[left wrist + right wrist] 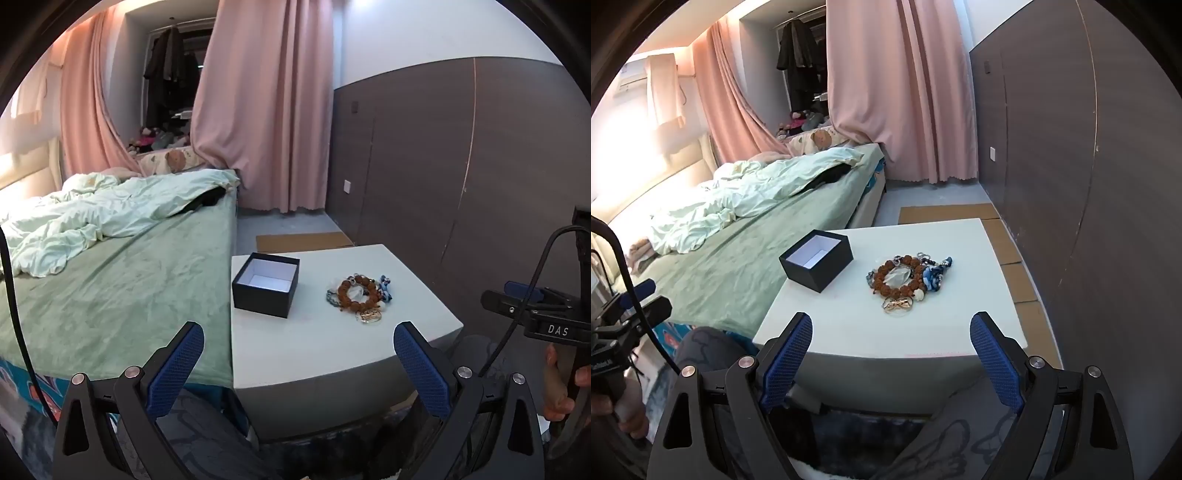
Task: Organize jewelry
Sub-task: 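Move both grippers toward the jewelry pile beside the black box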
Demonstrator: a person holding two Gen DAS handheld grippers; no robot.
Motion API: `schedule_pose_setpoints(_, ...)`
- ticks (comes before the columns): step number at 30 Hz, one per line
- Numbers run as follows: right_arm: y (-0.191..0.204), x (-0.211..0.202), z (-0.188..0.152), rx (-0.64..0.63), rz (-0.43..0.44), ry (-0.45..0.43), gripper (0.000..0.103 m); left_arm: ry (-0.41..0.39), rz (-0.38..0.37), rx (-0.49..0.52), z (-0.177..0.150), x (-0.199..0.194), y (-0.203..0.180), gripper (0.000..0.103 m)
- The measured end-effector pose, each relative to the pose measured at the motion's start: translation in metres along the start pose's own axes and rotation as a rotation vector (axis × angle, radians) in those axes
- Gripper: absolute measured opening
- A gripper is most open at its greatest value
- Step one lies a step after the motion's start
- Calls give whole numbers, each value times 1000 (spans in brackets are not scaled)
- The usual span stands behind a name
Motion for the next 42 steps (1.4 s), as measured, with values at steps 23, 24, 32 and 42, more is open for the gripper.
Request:
schedule_pose_setpoints(23,-2,-5,-2,7,0,-5,88,-5,-32,34,-6,-5,-14,103)
schedule_pose_setpoints(24,-2,-5,-2,7,1,-5,88,-6,-29,34,-6,-6,-14,103)
schedule_pose_setpoints(32,-3,-4,-1,2,1,-3,88,-8,-29,30,-6,-8,-14,103)
schedule_pose_setpoints(42,-2,-5,-1,-13,-11,-5,88,-20,-39,33,-7,-11,-14,103)
Point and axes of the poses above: each gripper's, at about its wrist camera, not at the fingertips, and x roughly the way its jaws point, y to its left, z to its top, the point moved 4 cm from there along x, roughly the way its jaws point, and after that the axes turned 11 degrees about -x, right-handed, at the moved point
